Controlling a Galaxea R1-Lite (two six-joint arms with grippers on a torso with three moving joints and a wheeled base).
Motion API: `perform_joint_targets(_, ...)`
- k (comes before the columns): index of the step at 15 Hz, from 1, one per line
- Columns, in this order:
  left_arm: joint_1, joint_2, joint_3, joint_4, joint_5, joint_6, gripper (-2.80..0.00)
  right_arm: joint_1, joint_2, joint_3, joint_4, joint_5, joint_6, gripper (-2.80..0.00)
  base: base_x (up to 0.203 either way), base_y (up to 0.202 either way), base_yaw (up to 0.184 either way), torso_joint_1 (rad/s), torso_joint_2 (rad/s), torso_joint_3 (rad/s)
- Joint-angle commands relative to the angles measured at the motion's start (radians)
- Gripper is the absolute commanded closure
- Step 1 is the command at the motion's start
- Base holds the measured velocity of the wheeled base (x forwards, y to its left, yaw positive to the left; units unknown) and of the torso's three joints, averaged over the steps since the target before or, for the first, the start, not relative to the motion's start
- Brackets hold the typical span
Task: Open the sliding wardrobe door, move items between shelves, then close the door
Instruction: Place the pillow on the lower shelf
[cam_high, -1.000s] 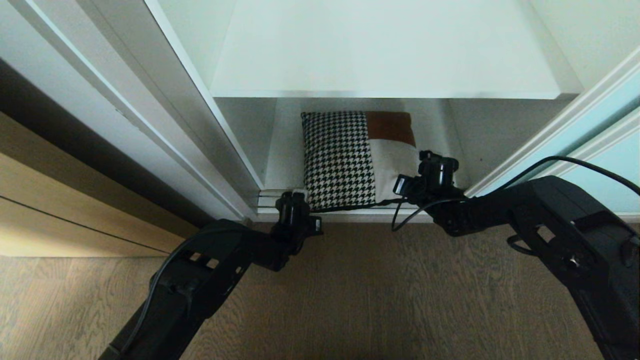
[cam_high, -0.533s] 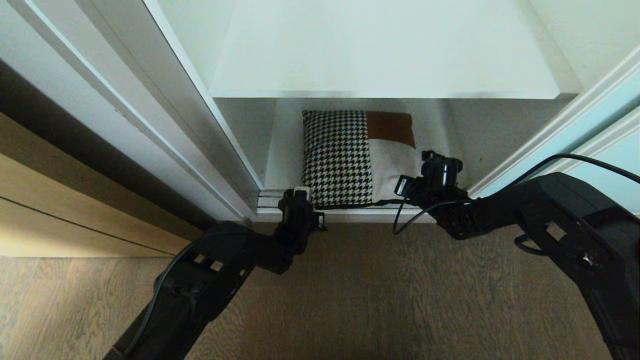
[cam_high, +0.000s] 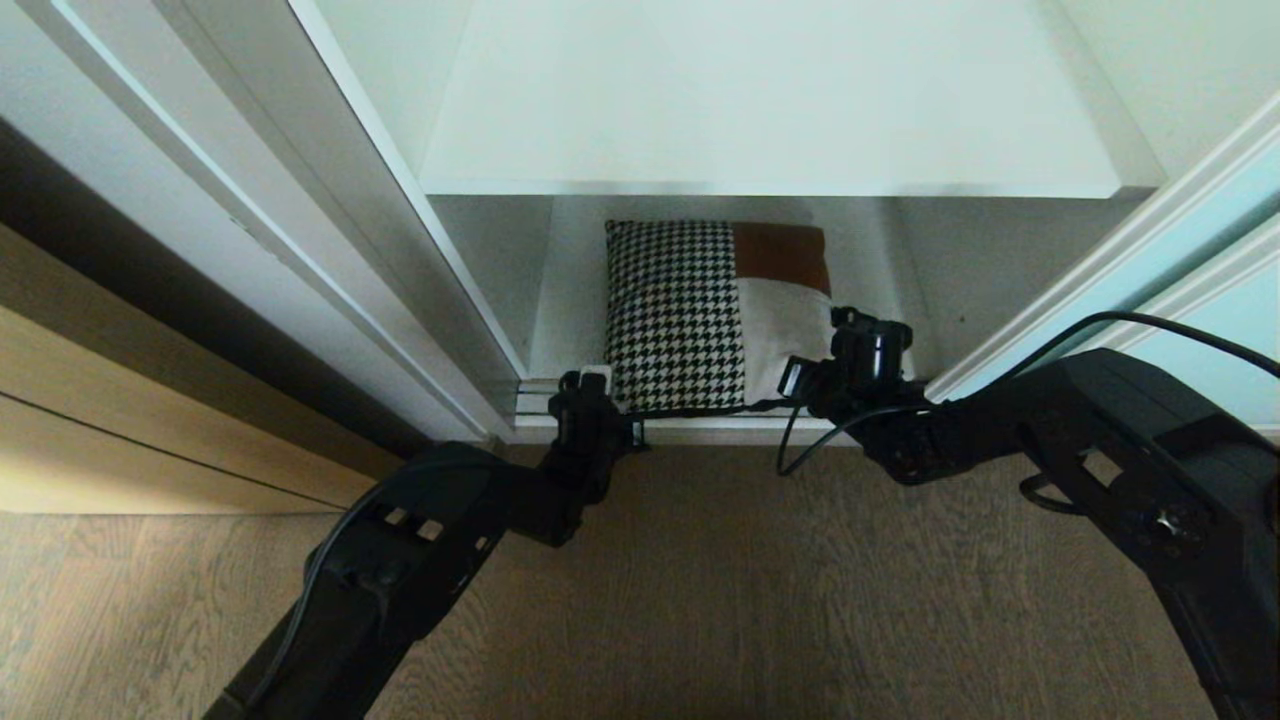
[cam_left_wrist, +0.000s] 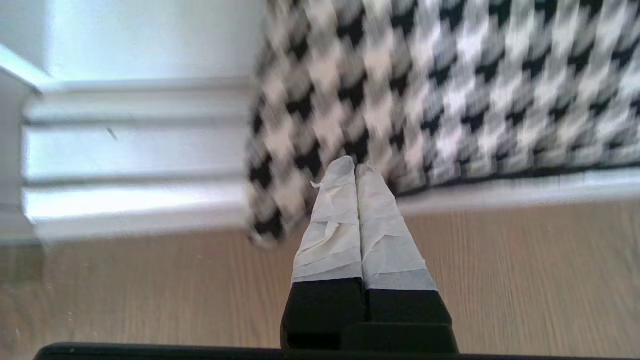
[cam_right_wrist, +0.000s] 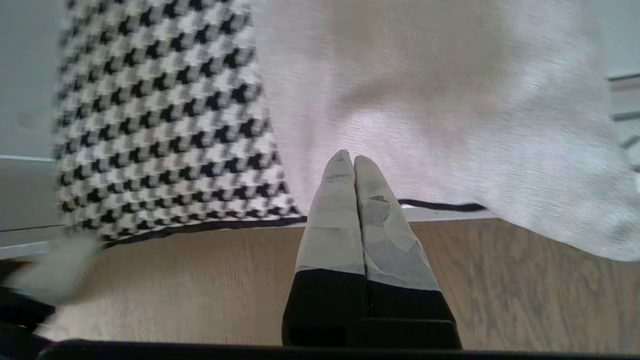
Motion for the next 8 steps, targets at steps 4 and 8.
perform_joint_targets(4,0.015,-0.015,0.005,-0.064,0.022,0.013,0.0,0.022,0.031,0.003,-0.001,0.01,0.0,0.0,0.0,0.0,0.0,0.0,0.0,0.0)
perform_joint_targets(8,0.015,-0.092,0.164,-0.118,0.038,0.006,0.0,0.069,0.066,-0.017,0.008,0.065,-0.001,0.0,0.0,0.0,0.0,0.0,0.0,0.0)
